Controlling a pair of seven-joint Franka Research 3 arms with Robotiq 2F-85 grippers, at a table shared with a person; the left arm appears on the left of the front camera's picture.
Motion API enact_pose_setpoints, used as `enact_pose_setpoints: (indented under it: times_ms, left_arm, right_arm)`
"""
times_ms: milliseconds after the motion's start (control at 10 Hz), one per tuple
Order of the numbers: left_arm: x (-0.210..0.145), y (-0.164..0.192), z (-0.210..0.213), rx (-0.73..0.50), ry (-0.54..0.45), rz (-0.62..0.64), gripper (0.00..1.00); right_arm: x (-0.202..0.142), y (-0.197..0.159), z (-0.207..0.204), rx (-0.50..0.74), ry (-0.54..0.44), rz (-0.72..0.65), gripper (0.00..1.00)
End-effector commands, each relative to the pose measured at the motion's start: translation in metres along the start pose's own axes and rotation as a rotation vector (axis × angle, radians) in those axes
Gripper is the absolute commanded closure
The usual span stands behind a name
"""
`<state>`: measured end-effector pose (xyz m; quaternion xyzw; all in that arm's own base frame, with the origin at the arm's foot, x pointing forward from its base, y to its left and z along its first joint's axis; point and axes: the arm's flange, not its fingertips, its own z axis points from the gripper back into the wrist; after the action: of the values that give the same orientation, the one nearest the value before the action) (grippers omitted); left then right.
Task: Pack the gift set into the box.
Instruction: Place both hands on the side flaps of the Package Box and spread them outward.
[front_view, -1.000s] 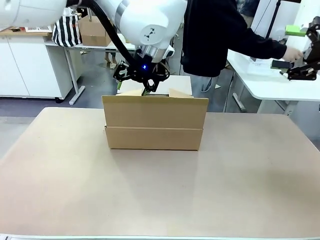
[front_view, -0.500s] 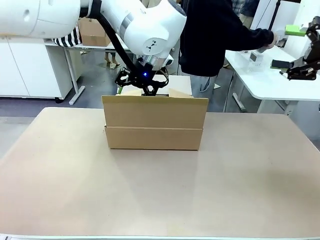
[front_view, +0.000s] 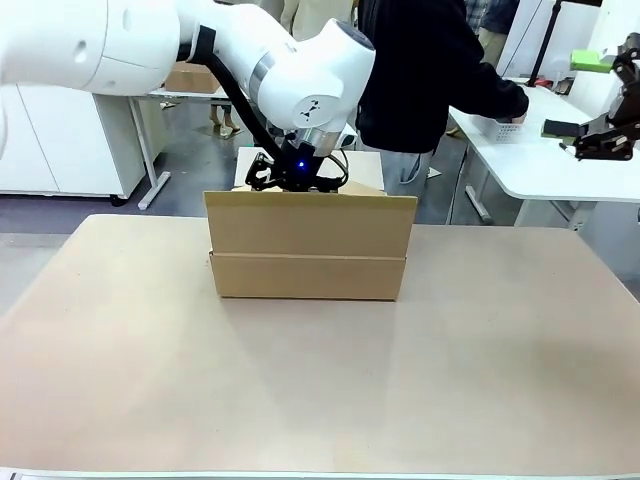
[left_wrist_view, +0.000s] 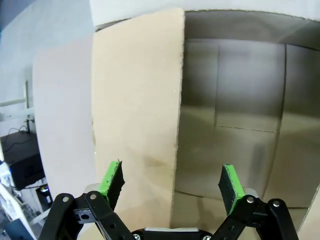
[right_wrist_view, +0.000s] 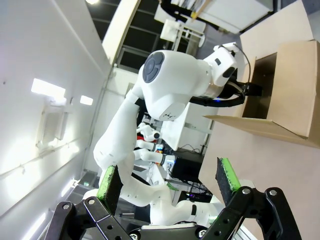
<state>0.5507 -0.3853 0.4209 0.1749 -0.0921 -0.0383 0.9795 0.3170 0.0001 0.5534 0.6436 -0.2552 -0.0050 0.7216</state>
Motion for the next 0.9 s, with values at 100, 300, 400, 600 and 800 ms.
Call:
enact_pose_setpoints:
  times_ms: [100,300,400,600,800]
  left_arm:
    - [0.009,0.006,-0.006,0.035,0.028,0.005,0.00]
    - [0.010,0.002,-0.012,0.107,0.026,0.015,0.00]
    - [0.010,0.004,-0.011,0.129,0.028,0.027,0.00]
    - [0.009,0.009,-0.010,0.215,0.045,0.070,0.00]
    - [0.007,0.011,-0.010,0.250,0.063,0.070,0.00]
  right_arm:
    - [0.002,-0.001,-0.003,0.021,-0.011,0.022,0.00]
    - [0.002,-0.001,-0.003,0.021,-0.011,0.022,0.00]
    - [0.002,-0.001,-0.003,0.021,-0.011,0.022,0.00]
    - [0.002,-0.001,-0.003,0.021,-0.011,0.022,0.00]
    - [0.002,-0.001,-0.003,0.021,-0.011,0.022,0.00]
